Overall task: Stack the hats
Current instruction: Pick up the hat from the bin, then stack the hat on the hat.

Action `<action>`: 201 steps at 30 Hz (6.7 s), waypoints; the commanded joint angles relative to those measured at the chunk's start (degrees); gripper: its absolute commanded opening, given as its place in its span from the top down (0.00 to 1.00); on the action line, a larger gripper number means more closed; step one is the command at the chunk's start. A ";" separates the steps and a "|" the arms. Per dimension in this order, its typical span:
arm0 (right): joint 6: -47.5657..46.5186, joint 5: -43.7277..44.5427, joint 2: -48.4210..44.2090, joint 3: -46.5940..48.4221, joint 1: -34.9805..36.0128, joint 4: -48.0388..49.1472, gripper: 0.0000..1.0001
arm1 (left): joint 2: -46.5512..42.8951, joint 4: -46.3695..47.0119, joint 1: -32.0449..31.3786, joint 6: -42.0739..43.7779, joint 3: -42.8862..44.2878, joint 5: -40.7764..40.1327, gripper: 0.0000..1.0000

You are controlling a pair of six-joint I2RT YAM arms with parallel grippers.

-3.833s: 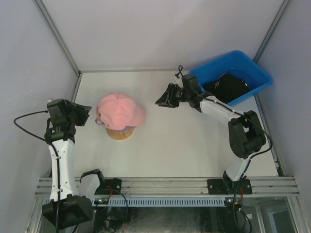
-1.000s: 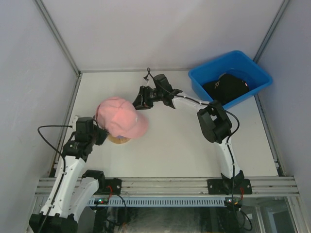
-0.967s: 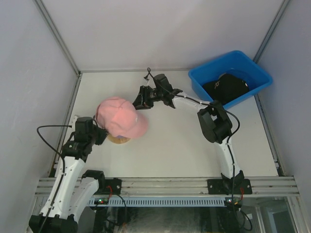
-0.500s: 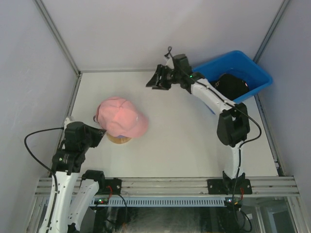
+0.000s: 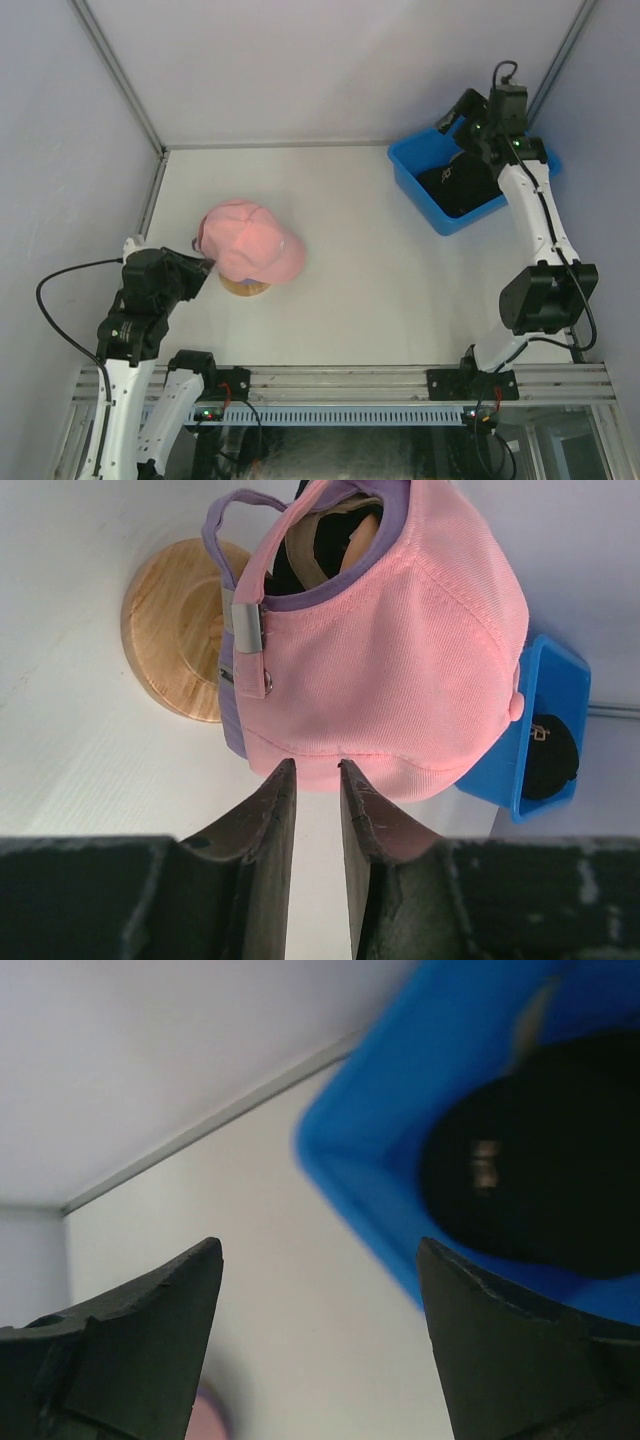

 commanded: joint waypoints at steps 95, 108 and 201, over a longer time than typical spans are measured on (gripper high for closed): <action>-13.12 -52.61 -15.39 -5.87 17.25 26.66 1.00 | 2.32 17.12 3.51 -3.14 8.56 17.62 0.51; -12.51 -56.15 -15.52 -3.52 30.39 26.03 1.00 | 0.67 54.80 4.32 -23.31 -1.96 36.97 0.45; 71.25 -17.68 -15.55 -34.28 47.18 63.15 0.26 | 7.40 88.33 -17.07 9.92 0.76 -2.77 1.00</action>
